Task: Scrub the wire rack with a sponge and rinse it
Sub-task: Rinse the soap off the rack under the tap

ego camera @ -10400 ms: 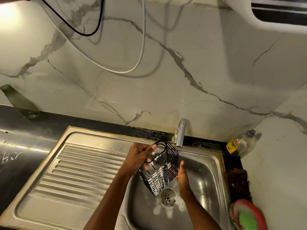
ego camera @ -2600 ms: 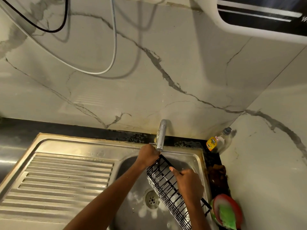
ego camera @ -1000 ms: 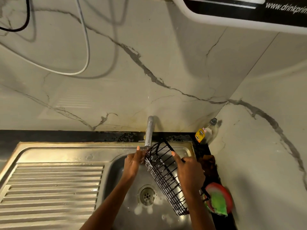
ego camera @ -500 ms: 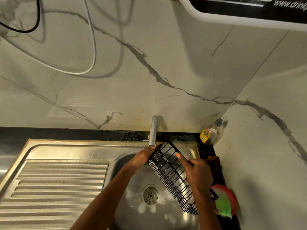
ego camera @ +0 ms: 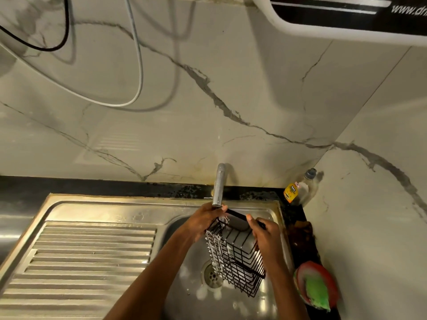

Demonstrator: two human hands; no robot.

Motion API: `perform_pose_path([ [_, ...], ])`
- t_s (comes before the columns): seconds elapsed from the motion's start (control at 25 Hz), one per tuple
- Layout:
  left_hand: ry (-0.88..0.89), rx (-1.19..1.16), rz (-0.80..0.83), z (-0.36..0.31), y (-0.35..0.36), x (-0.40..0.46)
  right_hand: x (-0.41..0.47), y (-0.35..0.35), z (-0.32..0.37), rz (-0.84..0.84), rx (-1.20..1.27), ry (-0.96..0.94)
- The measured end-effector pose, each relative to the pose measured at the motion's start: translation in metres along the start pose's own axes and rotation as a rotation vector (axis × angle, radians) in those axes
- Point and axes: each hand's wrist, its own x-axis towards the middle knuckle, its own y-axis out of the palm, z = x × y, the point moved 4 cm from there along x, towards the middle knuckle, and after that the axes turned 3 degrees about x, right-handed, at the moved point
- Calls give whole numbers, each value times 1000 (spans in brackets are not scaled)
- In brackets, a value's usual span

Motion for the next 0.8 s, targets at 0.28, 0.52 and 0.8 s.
perform_pose_path([
  [0.28,-44,-33,-148,-1,-5,-5,9,-10,-30,-126,355,215],
  [0.52,-17,68,-23,24,6,0,0,-25,-13,-136,525,277],
  [0.8,-97,-2,-61,-28,26,11,-4,-27,-8,-260,455,176],
])
